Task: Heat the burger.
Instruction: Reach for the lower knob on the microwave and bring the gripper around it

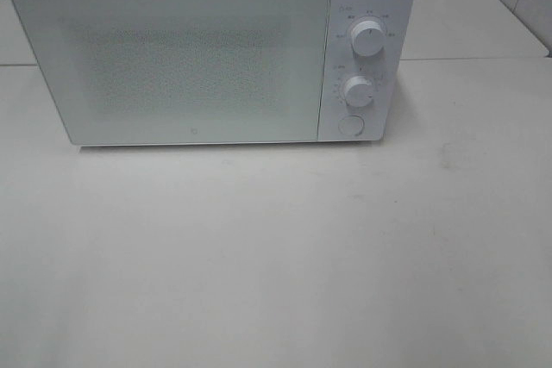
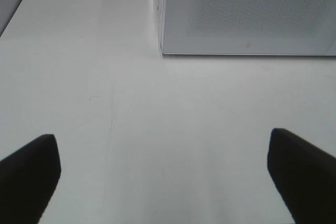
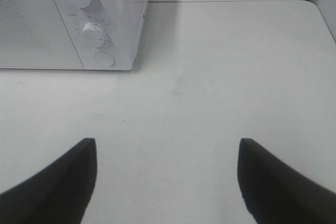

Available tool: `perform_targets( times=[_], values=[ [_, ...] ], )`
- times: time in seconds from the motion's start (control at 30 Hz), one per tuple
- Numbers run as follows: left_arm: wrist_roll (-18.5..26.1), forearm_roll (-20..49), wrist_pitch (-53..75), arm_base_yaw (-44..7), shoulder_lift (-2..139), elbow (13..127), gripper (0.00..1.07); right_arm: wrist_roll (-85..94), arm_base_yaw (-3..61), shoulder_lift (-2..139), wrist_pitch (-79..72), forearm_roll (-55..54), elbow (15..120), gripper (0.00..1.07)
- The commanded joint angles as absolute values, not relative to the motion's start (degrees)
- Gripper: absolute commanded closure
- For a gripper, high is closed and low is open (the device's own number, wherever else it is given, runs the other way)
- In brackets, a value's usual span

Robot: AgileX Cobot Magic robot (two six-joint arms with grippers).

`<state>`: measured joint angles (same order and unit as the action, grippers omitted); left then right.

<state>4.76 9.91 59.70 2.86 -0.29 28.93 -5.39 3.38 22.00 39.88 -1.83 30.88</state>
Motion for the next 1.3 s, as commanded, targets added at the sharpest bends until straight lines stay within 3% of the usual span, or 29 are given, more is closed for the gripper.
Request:
perform_targets(
  times=[0.03, 0.93, 1.3],
  values=[
    [4.4, 10.4, 59.1, 2.9, -1.7, 28.8, 0.06, -5.3, 3.0, 24.9, 36.0, -2.1, 31.1, 0.35],
    [4.4, 10.4, 59.1, 2.9, -1.7, 28.8, 0.06, -6.4, 3.0, 50.8, -0.3, -1.9, 23.4, 0.35],
    [4.4, 10.4, 59.1, 2.9, -1.7, 28.8, 0.06, -6.4, 3.0, 63.0, -25.5, -1.9, 18.0, 0.35]
  ],
)
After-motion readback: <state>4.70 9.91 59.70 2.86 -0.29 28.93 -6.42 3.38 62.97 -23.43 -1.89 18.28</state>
